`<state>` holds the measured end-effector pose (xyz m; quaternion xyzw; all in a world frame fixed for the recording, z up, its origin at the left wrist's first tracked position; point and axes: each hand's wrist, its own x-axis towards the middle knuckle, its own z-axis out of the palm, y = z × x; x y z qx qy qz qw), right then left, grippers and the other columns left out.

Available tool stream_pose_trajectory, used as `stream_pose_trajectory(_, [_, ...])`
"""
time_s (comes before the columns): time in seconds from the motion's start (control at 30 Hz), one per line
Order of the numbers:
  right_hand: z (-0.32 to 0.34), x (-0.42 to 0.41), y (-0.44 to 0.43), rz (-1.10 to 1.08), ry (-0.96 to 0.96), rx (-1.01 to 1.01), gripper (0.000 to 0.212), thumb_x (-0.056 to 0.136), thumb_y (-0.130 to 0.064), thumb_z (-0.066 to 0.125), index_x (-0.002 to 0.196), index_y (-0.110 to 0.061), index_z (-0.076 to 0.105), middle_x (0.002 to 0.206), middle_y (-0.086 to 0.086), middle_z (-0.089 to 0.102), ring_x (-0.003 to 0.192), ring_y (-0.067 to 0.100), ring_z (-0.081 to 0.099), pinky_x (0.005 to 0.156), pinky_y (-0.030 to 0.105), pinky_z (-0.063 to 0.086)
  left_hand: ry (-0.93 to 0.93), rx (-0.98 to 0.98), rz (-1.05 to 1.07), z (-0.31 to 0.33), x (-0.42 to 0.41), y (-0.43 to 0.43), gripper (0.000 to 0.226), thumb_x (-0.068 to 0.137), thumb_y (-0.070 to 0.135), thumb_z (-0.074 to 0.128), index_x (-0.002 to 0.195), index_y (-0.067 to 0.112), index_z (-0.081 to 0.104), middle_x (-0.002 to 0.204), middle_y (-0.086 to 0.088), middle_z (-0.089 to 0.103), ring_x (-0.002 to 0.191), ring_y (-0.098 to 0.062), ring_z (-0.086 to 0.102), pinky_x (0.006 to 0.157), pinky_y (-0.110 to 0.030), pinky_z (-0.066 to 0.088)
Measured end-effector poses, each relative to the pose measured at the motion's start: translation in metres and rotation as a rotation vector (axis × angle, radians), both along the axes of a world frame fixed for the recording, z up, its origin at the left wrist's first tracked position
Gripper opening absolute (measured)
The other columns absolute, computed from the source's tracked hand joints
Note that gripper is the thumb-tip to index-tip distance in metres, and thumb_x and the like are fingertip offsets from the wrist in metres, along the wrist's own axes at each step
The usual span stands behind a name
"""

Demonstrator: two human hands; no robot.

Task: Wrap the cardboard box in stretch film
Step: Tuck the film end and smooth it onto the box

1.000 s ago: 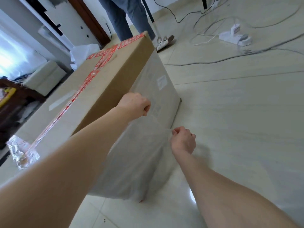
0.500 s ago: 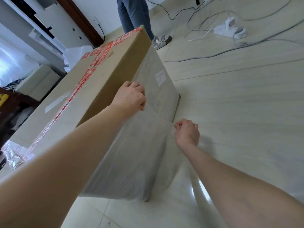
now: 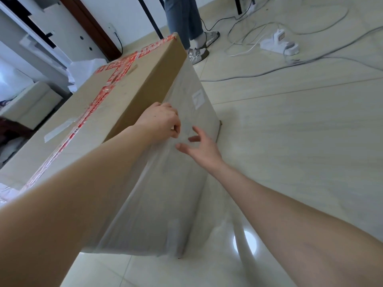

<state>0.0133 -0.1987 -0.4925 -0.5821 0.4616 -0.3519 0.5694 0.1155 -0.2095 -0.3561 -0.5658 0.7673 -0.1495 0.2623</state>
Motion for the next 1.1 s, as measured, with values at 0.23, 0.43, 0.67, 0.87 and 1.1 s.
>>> stream_pose_trajectory(0.23, [-0.002,0.005,-0.003,-0.011,-0.1,0.072,0.021,0.085,-0.029,0.068,0.087,-0.008,0.072,0.087,0.011,0.073,0.076,0.018,0.06,0.066,0.027,0.041,0.227,-0.04,0.189,0.007,-0.004,-0.011,0.021,0.083,0.036,0.069,0.101,0.025,0.07,0.109,0.002,0.062,0.105,-0.02,0.055,0.086,-0.036,0.047])
stream_pose_trajectory(0.43, [-0.001,0.004,-0.006,-0.056,-0.108,0.044,0.013,0.085,-0.024,0.066,0.087,-0.014,0.075,0.094,0.007,0.074,0.092,0.021,0.067,0.083,0.035,0.051,-0.077,0.109,-0.03,-0.002,-0.017,-0.004,0.066,0.072,0.065,0.065,0.126,0.028,0.058,0.13,0.009,0.052,0.124,-0.014,0.041,0.099,-0.031,0.034])
stream_pose_trajectory(0.67, [-0.004,0.001,-0.006,-0.052,-0.161,0.012,0.016,0.085,-0.029,0.068,0.08,-0.014,0.072,0.084,0.006,0.074,0.078,0.013,0.062,0.073,0.029,0.046,-0.09,0.155,0.023,-0.007,-0.015,-0.009,0.025,0.078,0.048,0.069,0.093,0.028,0.071,0.114,0.009,0.063,0.116,-0.013,0.048,0.091,-0.028,0.031])
stream_pose_trajectory(0.87, [-0.042,-0.016,0.002,0.139,0.119,0.019,0.019,0.072,-0.043,0.077,0.082,-0.028,0.07,0.086,-0.004,0.072,0.091,0.018,0.068,0.081,0.034,0.052,-0.187,0.126,-0.003,0.005,-0.01,-0.011,0.02,0.082,0.045,0.067,0.09,0.027,0.069,0.108,0.008,0.06,0.113,-0.015,0.048,0.091,-0.03,0.036])
stream_pose_trajectory(1.1, [-0.072,-0.05,0.007,-0.004,0.584,0.028,0.016,0.087,-0.039,0.062,0.096,-0.03,0.073,0.105,0.001,0.071,0.109,0.026,0.058,0.096,0.037,0.045,-0.166,0.153,0.009,0.011,-0.003,-0.012,0.017,0.086,0.042,0.064,0.081,0.026,0.06,0.098,0.006,0.057,0.105,-0.016,0.049,0.086,-0.03,0.04])
